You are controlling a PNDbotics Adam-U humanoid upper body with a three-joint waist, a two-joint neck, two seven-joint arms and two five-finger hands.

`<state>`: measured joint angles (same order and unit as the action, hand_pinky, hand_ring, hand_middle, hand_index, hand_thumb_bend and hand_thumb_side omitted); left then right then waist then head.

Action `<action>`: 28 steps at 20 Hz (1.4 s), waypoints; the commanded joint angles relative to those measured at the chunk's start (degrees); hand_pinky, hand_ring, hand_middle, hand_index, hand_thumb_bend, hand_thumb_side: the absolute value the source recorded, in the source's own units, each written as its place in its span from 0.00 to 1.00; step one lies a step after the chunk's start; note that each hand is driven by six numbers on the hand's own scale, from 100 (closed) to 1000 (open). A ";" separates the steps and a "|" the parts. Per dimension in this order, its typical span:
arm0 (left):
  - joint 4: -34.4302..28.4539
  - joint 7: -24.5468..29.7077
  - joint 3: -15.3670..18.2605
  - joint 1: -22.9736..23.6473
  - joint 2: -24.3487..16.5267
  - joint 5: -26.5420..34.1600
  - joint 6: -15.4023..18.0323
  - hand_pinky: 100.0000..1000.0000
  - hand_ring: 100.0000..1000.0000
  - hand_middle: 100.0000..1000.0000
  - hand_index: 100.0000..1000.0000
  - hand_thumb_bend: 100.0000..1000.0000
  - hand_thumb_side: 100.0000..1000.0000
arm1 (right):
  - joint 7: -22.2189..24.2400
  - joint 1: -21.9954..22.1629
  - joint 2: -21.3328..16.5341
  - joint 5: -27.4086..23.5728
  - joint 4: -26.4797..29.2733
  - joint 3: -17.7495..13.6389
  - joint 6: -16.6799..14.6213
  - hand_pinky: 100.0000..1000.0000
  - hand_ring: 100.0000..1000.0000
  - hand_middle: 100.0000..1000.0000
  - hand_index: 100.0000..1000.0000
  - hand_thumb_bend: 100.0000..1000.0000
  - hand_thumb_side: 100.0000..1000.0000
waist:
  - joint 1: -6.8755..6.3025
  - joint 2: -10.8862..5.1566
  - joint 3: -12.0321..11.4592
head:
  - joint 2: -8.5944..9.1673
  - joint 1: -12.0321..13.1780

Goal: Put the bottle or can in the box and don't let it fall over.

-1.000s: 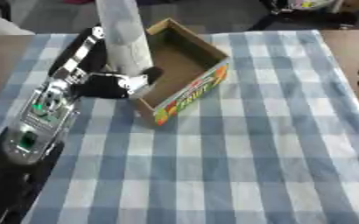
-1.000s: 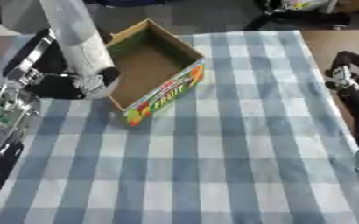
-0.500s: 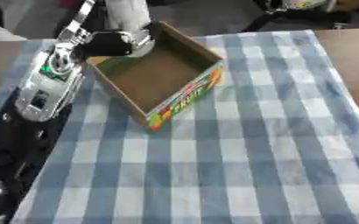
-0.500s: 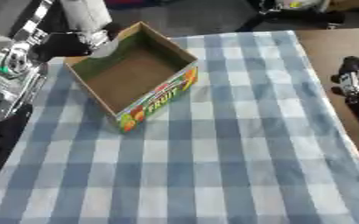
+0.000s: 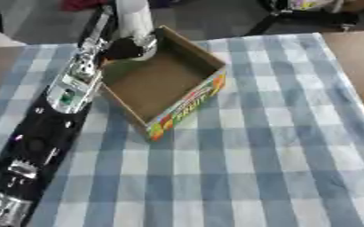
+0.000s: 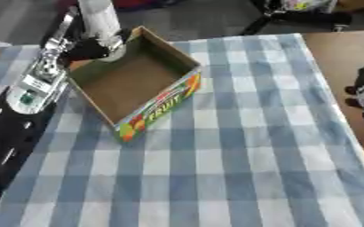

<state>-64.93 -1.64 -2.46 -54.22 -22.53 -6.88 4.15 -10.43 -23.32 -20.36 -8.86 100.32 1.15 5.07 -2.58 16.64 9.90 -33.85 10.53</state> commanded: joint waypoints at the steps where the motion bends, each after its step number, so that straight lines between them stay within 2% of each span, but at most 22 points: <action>1: 1.13 -1.07 1.10 -1.83 -0.55 -1.31 1.54 0.88 0.49 0.63 0.72 0.74 0.19 | 0.26 -1.03 -0.58 -0.43 1.35 0.05 -0.07 0.72 0.73 0.88 0.75 0.04 0.47 | 0.02 -0.77 0.16 | 0.95 0.39; 2: 1.28 -1.18 1.13 -1.83 -0.57 -1.72 2.03 0.88 0.50 0.65 0.79 0.83 0.23 | 0.31 -1.05 -0.55 -0.43 1.35 0.08 -0.06 0.72 0.73 0.88 0.75 0.04 0.47 | -0.04 -0.70 0.18 | 0.94 0.37; 4: 1.61 -1.35 1.22 -1.76 -0.64 -2.86 2.44 0.89 0.51 0.67 0.83 0.89 0.25 | 0.35 -1.06 -0.52 -0.43 1.33 0.11 -0.06 0.72 0.73 0.88 0.75 0.04 0.47 | -0.14 -0.66 0.18 | 0.81 0.35; 9: 2.12 -2.09 1.75 -1.67 -0.65 -4.79 1.84 0.89 0.51 0.66 0.83 0.88 0.25 | 0.34 -0.95 -0.45 -0.48 1.30 0.11 -0.09 0.72 0.73 0.88 0.75 0.04 0.47 | -0.23 -0.76 0.19 | 0.53 0.35; 17: 0.10 -2.29 1.82 -0.12 -1.42 -3.69 1.33 0.89 0.51 0.65 0.80 0.86 0.26 | 0.14 -0.51 -0.54 -0.54 1.24 -0.09 -0.09 0.72 0.73 0.88 0.75 0.03 0.47 | 0.17 -1.31 -0.56 | -0.41 -0.30; 24: -4.72 -2.97 2.93 5.21 -4.23 -0.71 -0.02 0.89 0.51 0.65 0.78 0.85 0.27 | -0.25 0.38 -0.74 -0.52 1.17 -0.55 -0.18 0.72 0.73 0.88 0.75 0.03 0.47 | 0.64 -2.67 -1.94 | -1.36 -1.65; 28: -9.71 -3.44 3.79 9.78 -6.46 1.49 -1.17 0.89 0.51 0.65 0.76 0.84 0.28 | -0.46 0.79 -0.93 -0.50 1.18 -0.82 -0.21 0.72 0.73 0.88 0.75 0.03 0.46 | 0.98 -3.45 -2.48 | -1.77 -2.39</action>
<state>-72.15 -4.89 0.51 -43.82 -26.53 -6.19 3.43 -10.57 -22.11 -20.33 -9.16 100.34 1.00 4.91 -1.71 14.79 7.44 -35.29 8.47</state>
